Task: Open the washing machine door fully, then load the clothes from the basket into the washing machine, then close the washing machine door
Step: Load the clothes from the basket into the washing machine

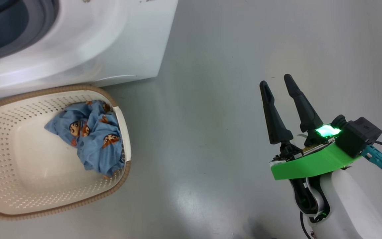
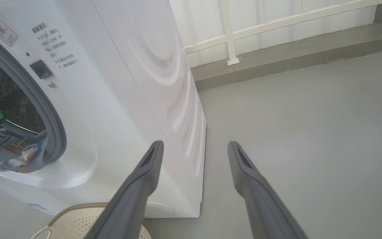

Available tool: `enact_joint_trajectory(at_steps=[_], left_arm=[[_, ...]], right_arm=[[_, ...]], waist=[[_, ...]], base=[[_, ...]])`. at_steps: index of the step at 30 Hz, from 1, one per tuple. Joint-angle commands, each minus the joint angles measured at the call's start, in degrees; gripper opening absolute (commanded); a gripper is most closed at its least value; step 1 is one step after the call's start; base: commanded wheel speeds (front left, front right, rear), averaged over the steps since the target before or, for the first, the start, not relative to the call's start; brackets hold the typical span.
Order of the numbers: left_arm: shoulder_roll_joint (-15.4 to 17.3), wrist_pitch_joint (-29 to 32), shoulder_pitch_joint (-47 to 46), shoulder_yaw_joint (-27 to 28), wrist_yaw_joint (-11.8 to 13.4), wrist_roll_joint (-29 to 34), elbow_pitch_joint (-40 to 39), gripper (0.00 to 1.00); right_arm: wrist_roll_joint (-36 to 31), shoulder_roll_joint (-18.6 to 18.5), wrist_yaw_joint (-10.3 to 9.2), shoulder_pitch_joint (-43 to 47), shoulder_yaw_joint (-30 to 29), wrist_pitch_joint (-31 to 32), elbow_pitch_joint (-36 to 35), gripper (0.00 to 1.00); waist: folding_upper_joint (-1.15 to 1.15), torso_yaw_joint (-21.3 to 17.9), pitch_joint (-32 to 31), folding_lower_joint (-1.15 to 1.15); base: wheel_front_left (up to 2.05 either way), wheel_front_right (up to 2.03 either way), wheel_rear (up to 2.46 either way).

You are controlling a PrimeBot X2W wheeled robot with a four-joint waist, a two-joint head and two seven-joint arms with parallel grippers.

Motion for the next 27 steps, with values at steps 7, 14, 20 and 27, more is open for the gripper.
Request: enact_joint_trajectory(at_steps=[7, 14, 20, 27], left_arm=[[0.08, -0.29, 7.73, 2.63, 0.04, -0.24, -9.3, 1.0], [-2.11, -0.29, 14.74, 4.22, 0.04, -0.32, -13.99, 1.0], [-3.52, -0.29, 20.16, 4.88, 0.04, 0.17, -16.46, 1.0], [-6.07, -0.29, 27.43, 6.75, 0.04, -0.32, -19.44, 1.0]], right_arm=[[-0.99, -0.7, 0.42, 1.99, 0.4, -0.45, -1.2, 1.0], [-0.82, -1.66, 0.42, 2.53, -0.39, -0.45, -0.88, 1.0], [-0.7, -3.16, 0.42, 2.95, -0.7, -0.45, -0.3, 1.0], [-0.3, -4.69, 0.42, 4.49, -1.12, -0.45, 0.41, 1.0]], waist=[[0.0, 0.79, -1.75, 0.0], [0.0, 1.81, -4.68, 0.0], [0.0, 2.68, -7.65, 0.0], [0.0, 4.02, -11.84, 0.0]], base=[[0.0, 0.0, 0.0], [0.0, 0.0, 0.0], [0.0, 0.0, 0.0], [0.0, 0.0, 0.0]])
